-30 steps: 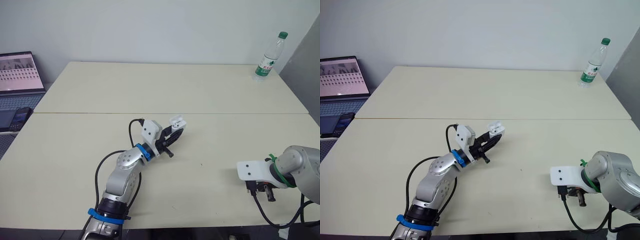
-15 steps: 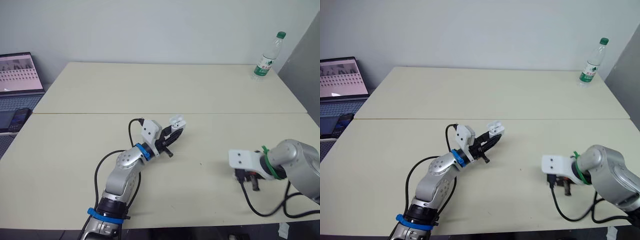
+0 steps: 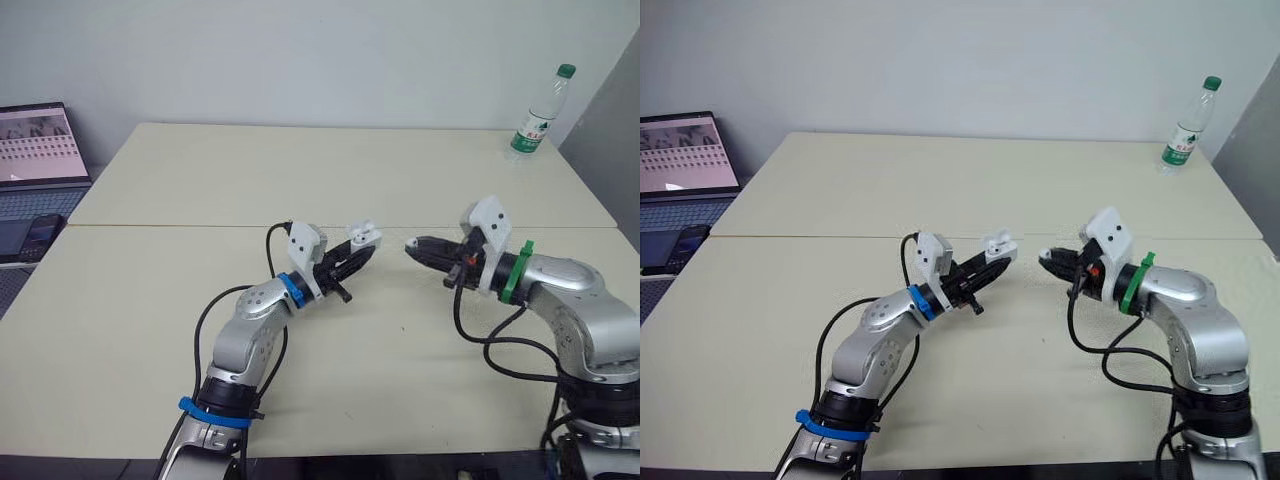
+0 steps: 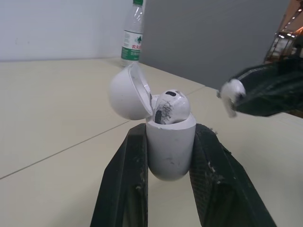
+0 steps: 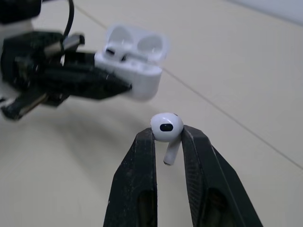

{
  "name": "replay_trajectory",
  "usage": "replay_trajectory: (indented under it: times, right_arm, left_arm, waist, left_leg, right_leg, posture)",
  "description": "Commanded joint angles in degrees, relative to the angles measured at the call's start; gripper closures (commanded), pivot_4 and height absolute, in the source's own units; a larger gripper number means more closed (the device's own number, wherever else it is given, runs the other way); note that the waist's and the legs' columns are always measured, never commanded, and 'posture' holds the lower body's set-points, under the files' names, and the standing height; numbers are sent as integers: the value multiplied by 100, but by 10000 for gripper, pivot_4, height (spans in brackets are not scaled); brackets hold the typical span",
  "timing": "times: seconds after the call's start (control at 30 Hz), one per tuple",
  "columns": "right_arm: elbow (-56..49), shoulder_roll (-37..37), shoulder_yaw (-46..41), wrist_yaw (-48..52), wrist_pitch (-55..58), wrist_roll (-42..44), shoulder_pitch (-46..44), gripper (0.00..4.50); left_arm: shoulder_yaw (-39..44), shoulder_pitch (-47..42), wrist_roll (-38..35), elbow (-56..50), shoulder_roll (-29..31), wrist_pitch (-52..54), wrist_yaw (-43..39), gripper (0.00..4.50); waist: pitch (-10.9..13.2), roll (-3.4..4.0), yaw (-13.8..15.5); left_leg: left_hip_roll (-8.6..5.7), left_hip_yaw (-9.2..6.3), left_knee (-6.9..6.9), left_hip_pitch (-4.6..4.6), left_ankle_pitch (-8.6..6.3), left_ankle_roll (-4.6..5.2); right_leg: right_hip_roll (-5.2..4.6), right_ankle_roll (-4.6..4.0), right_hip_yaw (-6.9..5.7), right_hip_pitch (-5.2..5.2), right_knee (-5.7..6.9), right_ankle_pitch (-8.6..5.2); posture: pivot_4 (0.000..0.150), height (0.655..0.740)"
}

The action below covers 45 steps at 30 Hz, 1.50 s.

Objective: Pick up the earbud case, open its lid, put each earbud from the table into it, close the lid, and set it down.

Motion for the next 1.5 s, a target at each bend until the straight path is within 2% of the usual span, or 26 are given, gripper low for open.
replay_trajectory:
  times: [0.03, 0.17, 0.4, 0.5, 0.93, 1.5]
  right_arm:
    - [-126, 475, -276, -677, -354, 281, -216, 41174]
    - [-90, 1129, -452, -1271, -413, 677, -277, 41174]
    - [-84, 1569, -528, -1751, -68, 1464, -199, 41174]
    - [-109, 1497, -385, -1833, -88, 1552, -119, 41174]
    - [35, 857, 626, -1643, -1501, 767, 343, 41174]
    - [217, 550, 962, -1744, -1557, 583, 335, 41174]
  left_arm:
    - [43, -192, -187, -294, -17, 118, -62, 37104]
    - [26, -247, -289, -331, 2, 275, -154, 37104]
    - [98, -350, -444, -393, 47, 460, -199, 37104]
    - [112, -352, -462, -422, 47, 474, -171, 37104]
    - [123, -319, -482, -514, 56, 497, -121, 37104]
    - [67, -256, -430, -586, 42, 474, -76, 37104]
  waist:
    - [0, 0, -3]
    - [-1, 2, -3]
    - [-1, 2, -5]
    - [-2, 3, -7]
    - [-1, 3, -7]
    - [-1, 2, -7]
  left_leg:
    - [0, 0, -1, 1, 0, 0]
    - [0, 2, 0, 0, 0, 0]
    - [0, 2, -1, -1, 0, 0]
    - [1, 1, -1, -1, 0, 0]
    - [-1, 2, -2, -2, 0, 0]
    - [0, 1, -2, -2, 0, 0]
  right_leg:
    - [-1, 0, 0, 0, 1, 0]
    - [-1, 0, 0, 0, 0, 0]
    - [-2, 0, 1, -1, 0, 0]
    - [-2, -1, 1, -1, 0, 0]
    - [-2, 0, 2, -1, -2, 0]
    - [-2, 0, 2, -2, -2, 0]
  posture:
    - [1500, 7362]
    - [1500, 7362]
    - [1500, 7362]
    - [1500, 7362]
    - [1500, 7362]
    - [1500, 7362]
